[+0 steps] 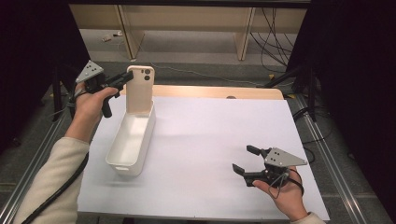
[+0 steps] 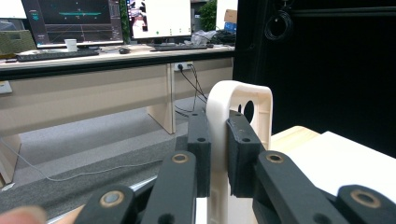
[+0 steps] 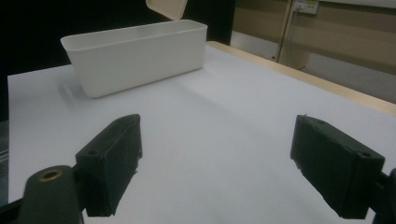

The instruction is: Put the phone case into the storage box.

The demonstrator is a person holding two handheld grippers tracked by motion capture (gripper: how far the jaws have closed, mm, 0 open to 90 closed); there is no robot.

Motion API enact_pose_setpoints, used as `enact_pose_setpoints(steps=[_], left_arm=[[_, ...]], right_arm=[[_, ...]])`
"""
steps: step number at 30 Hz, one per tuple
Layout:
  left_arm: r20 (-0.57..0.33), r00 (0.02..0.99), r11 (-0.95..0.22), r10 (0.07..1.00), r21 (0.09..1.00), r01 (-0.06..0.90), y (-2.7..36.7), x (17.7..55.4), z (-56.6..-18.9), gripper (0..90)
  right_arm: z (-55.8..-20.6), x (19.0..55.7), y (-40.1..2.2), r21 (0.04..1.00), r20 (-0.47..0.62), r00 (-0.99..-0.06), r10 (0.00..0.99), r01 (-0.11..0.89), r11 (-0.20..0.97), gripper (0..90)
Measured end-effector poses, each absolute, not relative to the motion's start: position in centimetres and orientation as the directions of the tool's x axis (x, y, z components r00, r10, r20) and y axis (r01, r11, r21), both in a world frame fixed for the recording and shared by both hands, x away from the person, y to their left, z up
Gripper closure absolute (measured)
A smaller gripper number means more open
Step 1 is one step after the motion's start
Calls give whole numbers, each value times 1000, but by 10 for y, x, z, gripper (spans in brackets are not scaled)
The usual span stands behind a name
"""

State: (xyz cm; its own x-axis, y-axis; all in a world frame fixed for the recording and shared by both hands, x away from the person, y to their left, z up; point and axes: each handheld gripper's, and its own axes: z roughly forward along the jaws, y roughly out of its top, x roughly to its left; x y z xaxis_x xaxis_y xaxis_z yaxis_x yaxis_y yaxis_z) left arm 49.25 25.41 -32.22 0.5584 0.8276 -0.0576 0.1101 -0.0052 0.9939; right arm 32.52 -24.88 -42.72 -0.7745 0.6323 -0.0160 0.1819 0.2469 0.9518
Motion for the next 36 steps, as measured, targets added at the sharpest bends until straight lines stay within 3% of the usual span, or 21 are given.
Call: enact_pose_setpoints(steps=[36], left_arm=[[-25,545,-26,838,996,86,257,509,-328,812]], right_arm=[[-428,323,-248,948,14,-777,630,210,239,178]])
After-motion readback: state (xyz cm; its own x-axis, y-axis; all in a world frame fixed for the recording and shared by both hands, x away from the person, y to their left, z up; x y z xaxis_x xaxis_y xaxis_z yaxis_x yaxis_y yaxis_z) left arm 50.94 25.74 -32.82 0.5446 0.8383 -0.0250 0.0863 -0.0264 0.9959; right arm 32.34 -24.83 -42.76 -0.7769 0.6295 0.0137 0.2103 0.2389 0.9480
